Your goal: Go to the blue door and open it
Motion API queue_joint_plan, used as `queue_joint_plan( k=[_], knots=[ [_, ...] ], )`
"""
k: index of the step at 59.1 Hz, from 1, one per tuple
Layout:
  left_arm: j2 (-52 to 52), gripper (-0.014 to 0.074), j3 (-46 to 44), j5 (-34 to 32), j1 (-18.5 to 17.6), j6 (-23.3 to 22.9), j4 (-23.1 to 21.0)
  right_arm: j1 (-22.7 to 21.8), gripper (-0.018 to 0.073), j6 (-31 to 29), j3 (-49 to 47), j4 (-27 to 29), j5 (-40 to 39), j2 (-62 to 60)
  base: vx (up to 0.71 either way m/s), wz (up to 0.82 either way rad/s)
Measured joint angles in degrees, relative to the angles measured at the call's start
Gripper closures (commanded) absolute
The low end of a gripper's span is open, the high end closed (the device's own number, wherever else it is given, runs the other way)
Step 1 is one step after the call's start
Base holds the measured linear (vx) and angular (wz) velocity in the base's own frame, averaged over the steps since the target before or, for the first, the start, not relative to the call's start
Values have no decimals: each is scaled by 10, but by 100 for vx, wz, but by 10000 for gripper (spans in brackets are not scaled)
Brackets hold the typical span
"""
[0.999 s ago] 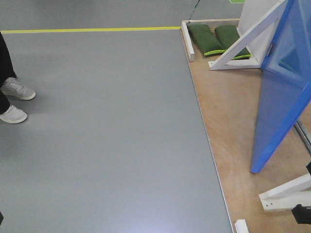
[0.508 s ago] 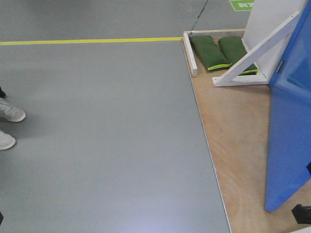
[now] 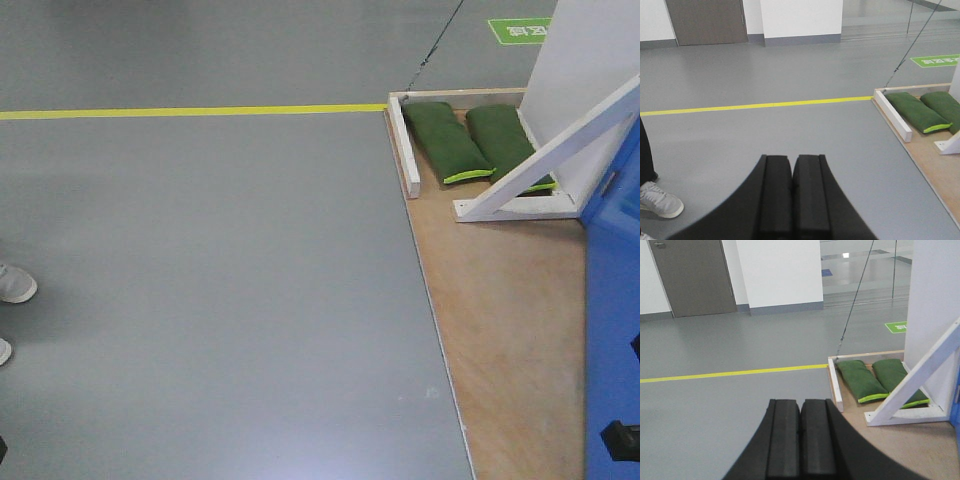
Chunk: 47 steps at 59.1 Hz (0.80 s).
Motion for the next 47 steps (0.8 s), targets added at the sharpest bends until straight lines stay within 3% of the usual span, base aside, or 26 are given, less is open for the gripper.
queue_joint_plan(
  k=[47],
  knots=[
    [0, 524, 0, 0, 0, 0, 0, 0, 547, 0, 0, 0, 0, 0, 15, 2]
  ],
)
